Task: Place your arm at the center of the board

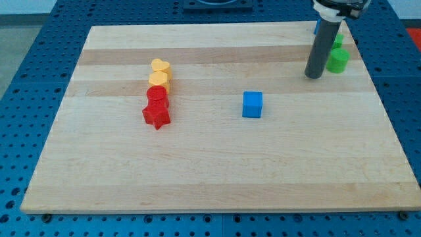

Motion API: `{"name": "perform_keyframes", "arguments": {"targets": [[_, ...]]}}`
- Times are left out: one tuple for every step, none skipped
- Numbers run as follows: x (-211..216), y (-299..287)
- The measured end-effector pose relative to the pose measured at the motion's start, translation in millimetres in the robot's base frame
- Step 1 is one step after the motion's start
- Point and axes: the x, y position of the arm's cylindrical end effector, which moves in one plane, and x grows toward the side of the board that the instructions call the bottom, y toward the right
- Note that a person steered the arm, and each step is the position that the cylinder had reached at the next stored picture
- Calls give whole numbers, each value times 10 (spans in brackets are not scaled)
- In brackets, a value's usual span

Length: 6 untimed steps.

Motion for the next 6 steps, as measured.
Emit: {"name": "perform_keyframes", "arguments": {"targets": [[-121,0],[-205,-132],[-216,-549],[-128,-1033],[113,-1390],[366,-1709]]}}
